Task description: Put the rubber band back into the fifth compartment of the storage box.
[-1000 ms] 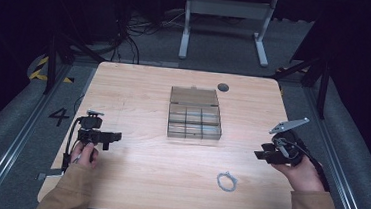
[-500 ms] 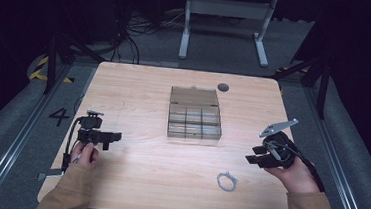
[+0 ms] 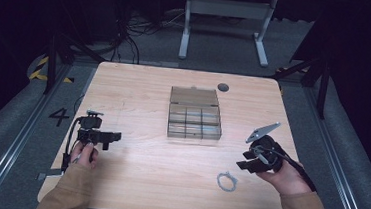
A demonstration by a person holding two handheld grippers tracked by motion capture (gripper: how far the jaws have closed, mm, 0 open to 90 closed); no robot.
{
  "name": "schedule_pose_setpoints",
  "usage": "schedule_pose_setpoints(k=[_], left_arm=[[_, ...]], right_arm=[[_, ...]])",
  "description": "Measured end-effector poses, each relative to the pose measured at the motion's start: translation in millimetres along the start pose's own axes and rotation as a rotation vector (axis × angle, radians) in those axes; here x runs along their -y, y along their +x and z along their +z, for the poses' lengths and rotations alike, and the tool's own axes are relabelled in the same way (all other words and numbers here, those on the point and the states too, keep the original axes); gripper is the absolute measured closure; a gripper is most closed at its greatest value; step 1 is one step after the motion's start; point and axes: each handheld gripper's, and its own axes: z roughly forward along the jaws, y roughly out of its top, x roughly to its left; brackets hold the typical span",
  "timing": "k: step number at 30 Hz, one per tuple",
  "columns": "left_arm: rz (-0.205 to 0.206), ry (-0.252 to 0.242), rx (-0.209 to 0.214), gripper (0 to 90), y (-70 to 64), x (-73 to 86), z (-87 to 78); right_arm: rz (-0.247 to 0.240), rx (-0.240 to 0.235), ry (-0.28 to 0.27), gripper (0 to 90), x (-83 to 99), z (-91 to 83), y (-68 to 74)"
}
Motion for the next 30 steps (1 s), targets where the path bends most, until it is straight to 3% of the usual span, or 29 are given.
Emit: schedule_pose_setpoints(k=[9,18,23,30], left_arm=[[0.000,0.000,-0.001,16.0,0.0,0.0,-0.1],[-0.001,0.000,0.000,16.0,0.2,0.0,-0.2],[-0.001,0.000,-0.001,16.0,0.4,-0.2,0.1],[-0.001,0.000,-0.001,16.1,0.5,-0.1,-0.4]], right_arm=[[-0.042,-0.005,0.035,56.7,-3.7,8.8,6.0],[-0.062,-0.043,0.079,57.9,-6.8,25.3,9.1],[-0.110,-0.053,0.089,61.6,-8.0,33.7,12.7],[-0.111,-0.061,0.110,61.3,-9.2,43.2,14.4]])
